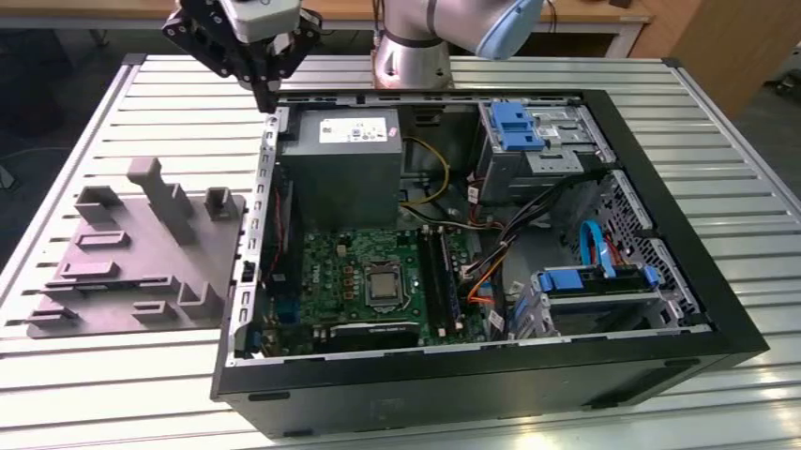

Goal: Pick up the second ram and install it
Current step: 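Reach for the second ram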

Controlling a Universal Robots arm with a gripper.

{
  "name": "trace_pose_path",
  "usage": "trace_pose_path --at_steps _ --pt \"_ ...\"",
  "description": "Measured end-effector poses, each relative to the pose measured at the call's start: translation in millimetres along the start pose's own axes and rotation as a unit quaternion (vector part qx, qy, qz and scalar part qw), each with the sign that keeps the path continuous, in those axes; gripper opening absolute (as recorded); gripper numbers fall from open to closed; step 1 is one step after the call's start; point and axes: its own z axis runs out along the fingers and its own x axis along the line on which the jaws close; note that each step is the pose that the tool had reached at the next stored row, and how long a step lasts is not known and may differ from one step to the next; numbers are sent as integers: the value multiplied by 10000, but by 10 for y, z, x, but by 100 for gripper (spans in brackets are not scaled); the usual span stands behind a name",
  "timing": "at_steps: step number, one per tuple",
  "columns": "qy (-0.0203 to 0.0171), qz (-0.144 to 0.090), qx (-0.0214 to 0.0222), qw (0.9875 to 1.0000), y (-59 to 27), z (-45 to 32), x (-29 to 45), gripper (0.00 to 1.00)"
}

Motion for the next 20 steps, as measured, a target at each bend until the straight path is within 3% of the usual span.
trace_pose_path --at_steps 20 --pt "1 1 -19 10000 -15 1 198 10"
